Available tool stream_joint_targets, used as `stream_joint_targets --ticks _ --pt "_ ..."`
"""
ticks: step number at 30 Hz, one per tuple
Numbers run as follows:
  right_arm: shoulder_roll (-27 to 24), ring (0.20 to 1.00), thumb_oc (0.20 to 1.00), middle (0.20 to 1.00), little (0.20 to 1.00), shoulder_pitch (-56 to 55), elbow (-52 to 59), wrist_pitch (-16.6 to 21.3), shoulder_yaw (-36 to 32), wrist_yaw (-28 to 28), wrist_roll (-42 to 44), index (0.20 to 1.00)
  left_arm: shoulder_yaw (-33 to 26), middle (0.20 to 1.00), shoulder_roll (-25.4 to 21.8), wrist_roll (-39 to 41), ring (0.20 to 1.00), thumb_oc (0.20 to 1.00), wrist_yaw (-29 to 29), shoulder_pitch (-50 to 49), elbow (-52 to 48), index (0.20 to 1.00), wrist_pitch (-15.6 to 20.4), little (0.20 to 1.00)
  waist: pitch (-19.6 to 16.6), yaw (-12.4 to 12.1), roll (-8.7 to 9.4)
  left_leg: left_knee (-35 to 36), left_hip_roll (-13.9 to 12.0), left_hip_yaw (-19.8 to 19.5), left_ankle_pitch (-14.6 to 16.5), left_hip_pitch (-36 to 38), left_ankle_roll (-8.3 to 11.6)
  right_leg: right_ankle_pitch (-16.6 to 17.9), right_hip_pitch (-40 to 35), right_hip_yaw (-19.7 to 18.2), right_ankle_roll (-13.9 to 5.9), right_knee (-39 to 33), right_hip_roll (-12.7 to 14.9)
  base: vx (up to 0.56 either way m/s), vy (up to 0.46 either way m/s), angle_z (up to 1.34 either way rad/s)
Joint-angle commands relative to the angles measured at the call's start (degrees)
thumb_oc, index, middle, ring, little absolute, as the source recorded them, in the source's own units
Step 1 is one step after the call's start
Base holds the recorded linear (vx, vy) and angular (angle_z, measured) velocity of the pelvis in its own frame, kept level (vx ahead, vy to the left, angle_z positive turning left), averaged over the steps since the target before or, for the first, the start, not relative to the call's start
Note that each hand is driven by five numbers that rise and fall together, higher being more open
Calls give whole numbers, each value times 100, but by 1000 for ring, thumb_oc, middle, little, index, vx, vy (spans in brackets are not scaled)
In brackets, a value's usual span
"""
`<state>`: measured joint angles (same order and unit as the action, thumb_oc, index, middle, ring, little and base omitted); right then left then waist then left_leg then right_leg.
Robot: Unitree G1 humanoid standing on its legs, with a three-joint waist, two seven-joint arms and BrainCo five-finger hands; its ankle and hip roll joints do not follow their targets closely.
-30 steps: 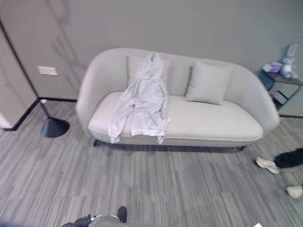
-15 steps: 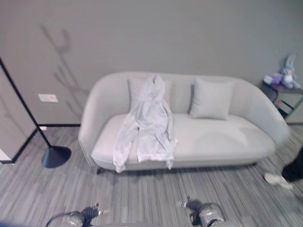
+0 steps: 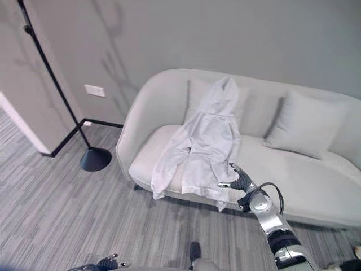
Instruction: Hang the clothes on the sofa on the clothes rack.
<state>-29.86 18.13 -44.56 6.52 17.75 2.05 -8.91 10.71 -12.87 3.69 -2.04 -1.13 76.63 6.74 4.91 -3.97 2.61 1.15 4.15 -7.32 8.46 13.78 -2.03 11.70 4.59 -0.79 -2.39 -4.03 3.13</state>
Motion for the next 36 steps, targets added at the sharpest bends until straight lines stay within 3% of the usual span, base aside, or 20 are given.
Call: stream_joint_targets --ticks 1,9,15,16,19,25,29,36 --pt "-350 1000 1000 1000 1000 503 -110 113 195 -61 -312 1000 211 1000 1 -3 1000 1000 55 355 -31 1000 91 1000 -44 -55 -182 385 -653 277 -846 -534 229 -573 45 -18 -14 391 -9 111 -55 37" --pt "-330 1000 1000 1000 1000 1974 -2278 -13 1053 -268 -37 1000 231 1000 0 -226 1000 1000 -46 274 -291 1000 50 1000 297 -279 -353 385 -898 278 -886 -689 266 -595 93 30 -111 644 -22 79 -27 10" --pt "-554 1000 1000 1000 1000 3085 -3471 -127 1259 -747 480 1000 202 1000 -54 -206 1000 1000 -9 475 -940 1000 93 1000 946 -438 -758 385 -1137 334 -1037 -1046 339 -656 387 66 -194 848 31 0 -3 15" --pt "-553 1000 1000 1000 1000 3098 -3481 -123 1267 -746 483 1000 197 1000 -50 -206 1000 1000 -9 479 -941 1000 92 1000 955 -433 -762 385 -1138 334 -1037 -1041 340 -658 383 67 -193 851 30 -15 3 12" --pt "-987 1000 1000 1000 1000 3710 -4257 -202 1464 -914 805 1000 135 1000 11 -215 1000 1000 -23 671 -1462 1000 69 1000 1375 -504 -1147 385 -1274 449 -1138 -1275 423 -671 612 136 -272 1112 158 -22 44 29" --pt "-1439 1000 1000 1000 1000 3813 -4882 -372 804 -843 1845 1000 245 1000 106 -243 1000 1000 -96 767 -1813 1000 55 1000 1686 -548 -1713 385 -1421 745 -1221 -1239 506 -654 803 286 -404 1706 382 69 35 40" --pt "-1470 1000 1000 1000 1000 3698 -4904 -380 219 -915 2386 1000 552 1000 127 -471 1000 1000 -88 817 -1630 1000 101 1000 1933 -334 -2046 385 -1516 988 -1189 -1049 580 -662 844 415 -501 1958 542 116 14 13" --pt "-1419 1000 1000 1000 1000 3607 -4800 -257 -356 -932 3064 1000 712 1000 204 -535 1000 1000 -10 835 -1386 1000 190 1000 2266 -29 -2340 385 -1562 1244 -1110 -1057 653 -714 960 586 -534 2195 719 49 -1 35"
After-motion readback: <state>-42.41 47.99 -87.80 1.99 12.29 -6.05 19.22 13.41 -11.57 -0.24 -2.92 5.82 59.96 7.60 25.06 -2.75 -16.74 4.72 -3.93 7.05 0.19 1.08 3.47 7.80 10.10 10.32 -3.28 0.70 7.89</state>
